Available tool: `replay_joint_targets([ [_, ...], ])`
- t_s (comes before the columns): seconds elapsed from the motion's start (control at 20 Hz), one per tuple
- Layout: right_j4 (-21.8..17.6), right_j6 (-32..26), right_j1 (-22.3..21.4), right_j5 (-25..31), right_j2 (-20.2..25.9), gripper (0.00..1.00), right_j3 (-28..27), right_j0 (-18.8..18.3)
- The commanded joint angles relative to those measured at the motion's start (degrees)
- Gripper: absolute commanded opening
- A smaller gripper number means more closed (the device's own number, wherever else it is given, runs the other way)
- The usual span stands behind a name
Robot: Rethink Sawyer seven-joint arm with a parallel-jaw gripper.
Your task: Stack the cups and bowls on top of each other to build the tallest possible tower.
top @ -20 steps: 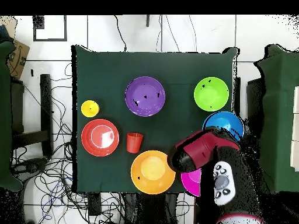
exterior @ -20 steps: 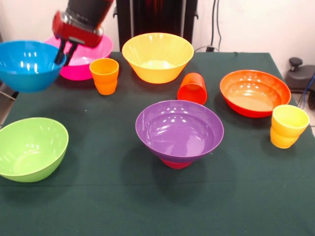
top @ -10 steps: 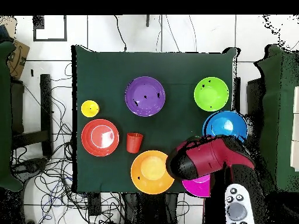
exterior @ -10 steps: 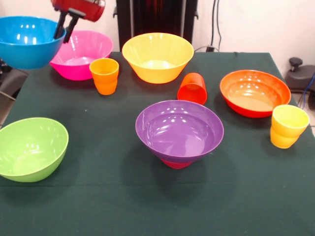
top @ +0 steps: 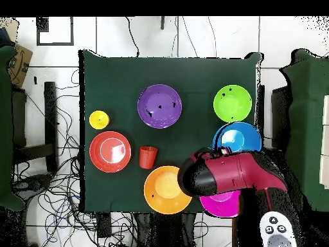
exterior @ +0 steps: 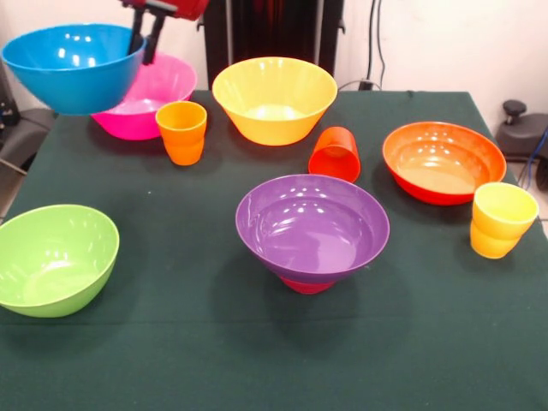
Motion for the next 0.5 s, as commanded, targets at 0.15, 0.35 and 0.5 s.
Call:
replay_joint_targets([
  [0.15, 6.90, -15.81, -1.68, 7.63, 12.49, 0.00, 3.01, -0.50],
  [0.35, 6.65, -13.60, -1.69, 9.61, 12.44, 0.00, 1.96, 1.18],
  [0.5, 7.46, -13.34, -1.99, 10.70, 13.44, 0.00, 1.52, 1.14],
])
